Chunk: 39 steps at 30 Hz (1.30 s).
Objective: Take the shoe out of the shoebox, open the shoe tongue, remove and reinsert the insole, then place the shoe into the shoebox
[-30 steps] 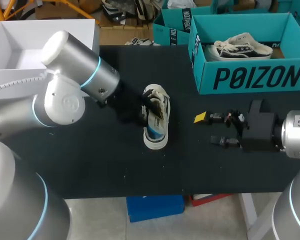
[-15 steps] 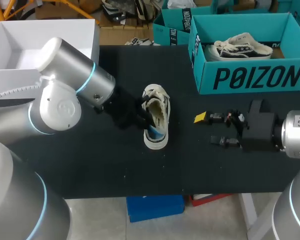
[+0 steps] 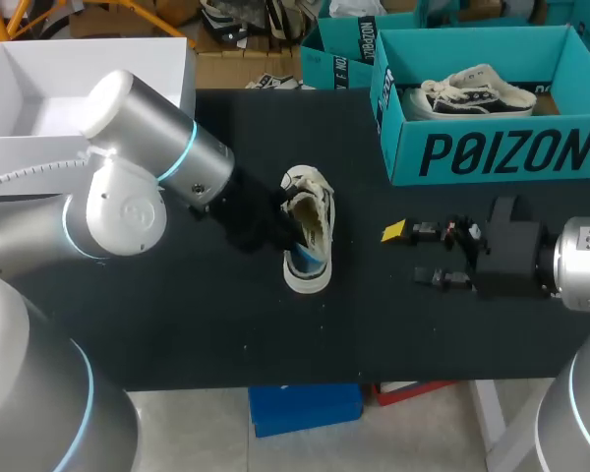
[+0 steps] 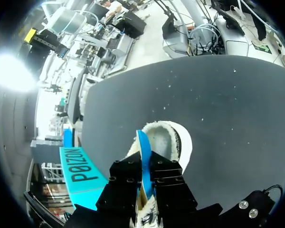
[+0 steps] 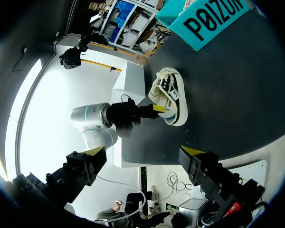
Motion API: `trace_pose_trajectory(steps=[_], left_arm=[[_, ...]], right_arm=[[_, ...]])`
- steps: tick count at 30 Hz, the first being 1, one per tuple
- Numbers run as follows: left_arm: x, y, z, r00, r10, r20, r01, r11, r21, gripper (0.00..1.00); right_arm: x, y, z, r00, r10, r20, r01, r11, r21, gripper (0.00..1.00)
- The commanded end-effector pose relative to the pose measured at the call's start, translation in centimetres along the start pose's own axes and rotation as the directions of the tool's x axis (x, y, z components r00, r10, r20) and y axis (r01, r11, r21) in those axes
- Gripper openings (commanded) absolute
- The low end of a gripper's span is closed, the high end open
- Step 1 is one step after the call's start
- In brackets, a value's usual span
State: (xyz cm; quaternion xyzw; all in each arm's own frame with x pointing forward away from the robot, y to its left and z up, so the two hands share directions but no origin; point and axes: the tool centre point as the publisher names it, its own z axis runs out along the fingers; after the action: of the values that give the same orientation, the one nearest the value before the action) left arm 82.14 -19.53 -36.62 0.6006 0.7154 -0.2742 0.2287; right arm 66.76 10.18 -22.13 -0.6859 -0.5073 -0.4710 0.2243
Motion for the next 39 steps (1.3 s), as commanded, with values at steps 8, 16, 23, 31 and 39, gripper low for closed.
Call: trace_pose_trajectory(steps=[8, 16, 23, 31, 39], left_arm=[[0.1, 1.7, 1.4, 0.999, -0.015, -0.047, 0.013, 0.999, -0.043, 0.0], [0.2, 1.8, 1.8, 0.998, -0.024, -0.06, 0.02, 0.998, -0.061, 0.0], [0.1, 0.6, 1.2, 0.999, -0.011, -0.04, 0.01, 1.0, -0.014, 0.74], [-0.3, 0.2, -3.0, 0.999, 0.039, -0.017, -0.04, 0.998, -0.053, 0.47], [-0.2, 0.0, -3.8, 0.988, 0.099, -0.122, -0.111, 0.99, -0.091, 0.0]], right_arm=[[0.0, 0.0, 0.1, 1.0, 0.0, -0.001, 0.0, 1.0, 0.0, 1.0], [0.0, 0.0, 0.1, 1.0, 0.0, -0.001, 0.0, 1.0, 0.0, 1.0], [0.0, 0.0, 0.1, 1.0, 0.0, -0.001, 0.0, 1.0, 0.0, 1.0], [0.0, 0.0, 0.1, 1.0, 0.0, -0.001, 0.0, 1.0, 0.0, 1.0], [0.0, 0.0, 0.1, 1.0, 0.0, -0.001, 0.0, 1.0, 0.0, 1.0]])
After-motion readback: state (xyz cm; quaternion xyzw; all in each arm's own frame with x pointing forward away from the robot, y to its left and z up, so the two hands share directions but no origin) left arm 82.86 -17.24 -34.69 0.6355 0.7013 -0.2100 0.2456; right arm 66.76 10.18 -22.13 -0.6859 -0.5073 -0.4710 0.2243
